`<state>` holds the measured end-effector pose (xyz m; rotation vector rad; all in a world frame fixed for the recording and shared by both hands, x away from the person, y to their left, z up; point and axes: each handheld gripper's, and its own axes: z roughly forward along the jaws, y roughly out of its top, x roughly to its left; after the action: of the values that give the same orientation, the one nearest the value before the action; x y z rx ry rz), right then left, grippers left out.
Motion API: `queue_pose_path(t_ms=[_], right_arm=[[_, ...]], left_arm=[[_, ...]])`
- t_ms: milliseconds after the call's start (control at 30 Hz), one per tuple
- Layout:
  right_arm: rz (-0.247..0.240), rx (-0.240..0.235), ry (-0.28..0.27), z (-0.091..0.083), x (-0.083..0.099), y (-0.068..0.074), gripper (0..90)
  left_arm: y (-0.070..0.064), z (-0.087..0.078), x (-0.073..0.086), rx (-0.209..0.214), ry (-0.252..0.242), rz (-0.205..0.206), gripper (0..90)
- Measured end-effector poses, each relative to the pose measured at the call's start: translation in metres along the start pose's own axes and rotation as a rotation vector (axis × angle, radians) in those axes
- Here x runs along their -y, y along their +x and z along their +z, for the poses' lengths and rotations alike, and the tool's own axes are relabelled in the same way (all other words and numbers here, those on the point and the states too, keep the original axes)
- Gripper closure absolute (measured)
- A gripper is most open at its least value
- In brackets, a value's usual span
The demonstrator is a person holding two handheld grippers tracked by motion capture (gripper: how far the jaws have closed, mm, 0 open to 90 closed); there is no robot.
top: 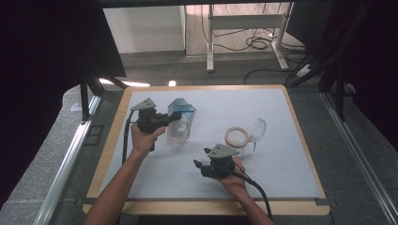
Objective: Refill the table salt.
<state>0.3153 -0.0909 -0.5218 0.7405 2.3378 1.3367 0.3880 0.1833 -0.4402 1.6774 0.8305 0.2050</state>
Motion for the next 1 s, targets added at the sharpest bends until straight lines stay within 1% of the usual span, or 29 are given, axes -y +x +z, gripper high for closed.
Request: queue_pose_path(t_ms=[100, 233, 300, 367, 500, 567, 700, 800, 900, 1000], right_arm=[[0.001, -0.001, -0.003, 0.004, -0.002, 0.001, 37.9], [0.007, -0.002, -0.014, 0.011, -0.007, 0.004, 36.5], [0.008, -0.001, -0.011, 0.015, -0.009, 0.006, 34.8], [0.010, 0.024, -0.009, 0.020, -0.012, 0.007, 32.3], [0.019, 0.055, -0.016, 0.025, -0.016, 0.008, 29.0], [0.039, 0.059, -0.016, 0.027, -0.017, 0.008, 28.0], [0.047, 0.090, -0.006, 0.033, -0.019, 0.007, 27.6], [0.051, 0.103, -0.001, 0.038, -0.019, 0.007, 27.5], [0.038, 0.136, 0.009, 0.043, -0.020, 0.006, 27.2], [0.054, 0.155, 0.016, 0.047, -0.020, 0.005, 26.9]], left_arm=[[-0.004, -0.002, -0.002, 0.010, -0.004, -0.003, 89.9], [-0.010, -0.003, -0.006, 0.014, -0.007, 0.012, 89.9], [-0.013, -0.003, -0.009, 0.016, -0.004, 0.015, 89.9], [-0.015, -0.003, -0.011, 0.019, -0.006, 0.019, 89.9], [-0.018, -0.003, -0.013, 0.019, -0.005, 0.025, 90.0], [-0.019, -0.003, -0.014, 0.020, -0.006, 0.024, 89.9], [-0.022, -0.003, -0.014, 0.024, -0.006, 0.023, 89.9], [-0.024, -0.002, -0.015, 0.029, -0.006, 0.021, 89.9], [-0.027, -0.003, -0.017, 0.038, -0.008, 0.022, 89.9], [-0.030, -0.005, -0.018, 0.041, -0.008, 0.026, 89.9]])
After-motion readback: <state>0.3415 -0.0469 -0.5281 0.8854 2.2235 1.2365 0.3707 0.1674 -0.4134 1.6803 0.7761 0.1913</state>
